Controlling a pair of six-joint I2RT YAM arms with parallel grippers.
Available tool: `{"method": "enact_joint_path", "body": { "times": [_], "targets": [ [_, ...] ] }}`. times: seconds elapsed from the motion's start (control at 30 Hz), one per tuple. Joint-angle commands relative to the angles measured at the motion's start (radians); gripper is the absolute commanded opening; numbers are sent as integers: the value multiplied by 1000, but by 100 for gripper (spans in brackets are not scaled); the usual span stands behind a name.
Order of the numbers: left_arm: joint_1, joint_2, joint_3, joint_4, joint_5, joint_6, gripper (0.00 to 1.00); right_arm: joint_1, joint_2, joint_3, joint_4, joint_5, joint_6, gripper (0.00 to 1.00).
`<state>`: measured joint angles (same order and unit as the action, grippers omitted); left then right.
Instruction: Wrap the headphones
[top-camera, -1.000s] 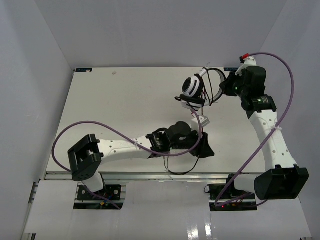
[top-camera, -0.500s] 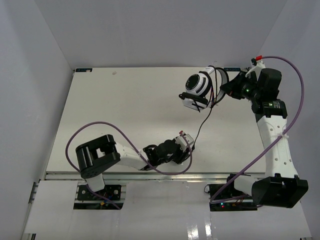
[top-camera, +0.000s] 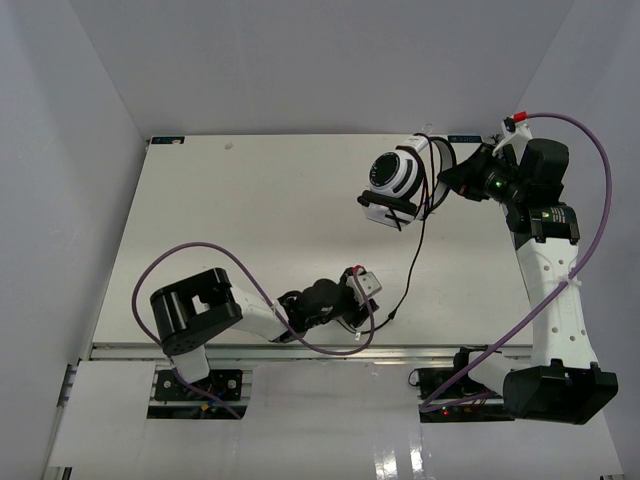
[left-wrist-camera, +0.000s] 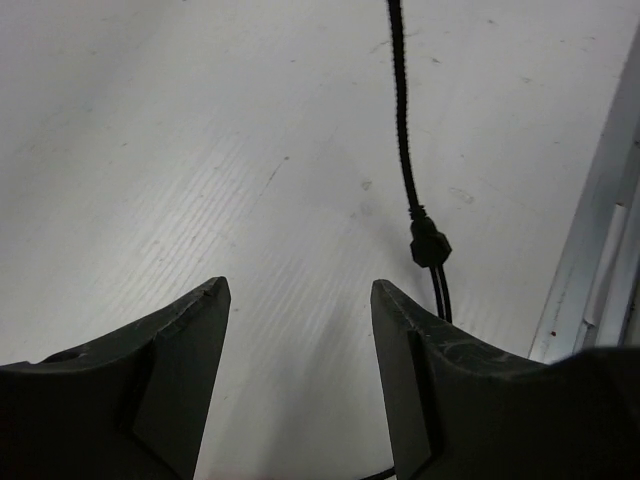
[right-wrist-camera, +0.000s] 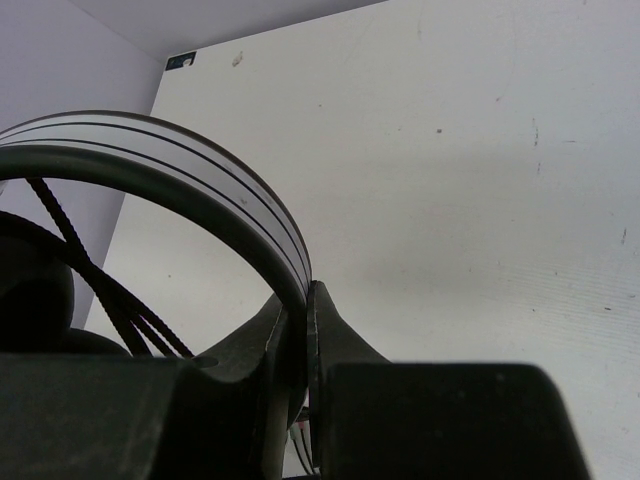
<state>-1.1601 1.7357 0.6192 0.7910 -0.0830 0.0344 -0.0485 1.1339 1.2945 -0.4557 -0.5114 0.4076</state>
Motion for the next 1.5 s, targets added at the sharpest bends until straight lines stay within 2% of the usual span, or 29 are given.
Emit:
{"method": "enact_joint_path", "body": {
  "times": [0.0, 0.2, 0.33, 0.43, 0.53, 0.6, 0.7, 0.77, 0.83, 0.87, 0.93, 1.0, 1.1, 1.17, 1.27, 1.37, 1.47],
  "targets": [
    [19, 66, 83, 4, 353, 6, 70, -5, -21, 39, 54, -64, 61, 8],
    [21, 118, 138, -58, 592, -19, 70, -5, -26, 32, 54, -72, 54, 8],
    [32, 162, 204, -181, 633, -4, 66, -5, -23, 27, 60, -83, 57, 8],
    [38, 226, 253, -297, 587, 17, 51, -5, -32, 23, 62, -89, 59, 8],
    [45, 241, 231, -291, 488, 6, 20, -4, -42, 27, 52, -91, 49, 8],
    [56, 226, 200, -256, 428, -5, 18, -5, -48, 30, 42, -91, 38, 8],
    [69, 191, 162, -258, 375, 1, 22, -5, -48, 34, 40, -92, 35, 8],
    [76, 170, 154, -284, 342, 16, 14, -5, -45, 35, 40, -96, 37, 8],
    [90, 142, 147, -297, 312, 22, 2, -5, -47, 35, 38, -94, 34, 8],
    [102, 130, 138, -301, 305, 20, 0, -5, -49, 35, 38, -93, 30, 8],
    [147, 85, 128, -315, 310, 4, 0, -5, -57, 34, 34, -99, 9, 8],
    [225, 52, 102, -313, 374, -21, 0, -4, -68, 29, 36, -139, -24, 8],
    [340, 2, 83, -312, 497, -56, 0, -4, -82, 0, 56, -258, -61, 8],
    [417, -1, 106, -381, 564, -54, 0, -2, -96, -18, 68, -340, -93, 8],
    [509, -22, 183, -500, 611, -26, 0, 1, -112, -11, 6, -327, -209, 8],
    [573, -82, 222, -557, 649, 26, 0, 3, -123, -6, -99, -276, -394, 8],
    [629, -99, 308, -662, 663, 70, 0, 7, -135, -35, -163, -314, -544, 8]
  ]
}}
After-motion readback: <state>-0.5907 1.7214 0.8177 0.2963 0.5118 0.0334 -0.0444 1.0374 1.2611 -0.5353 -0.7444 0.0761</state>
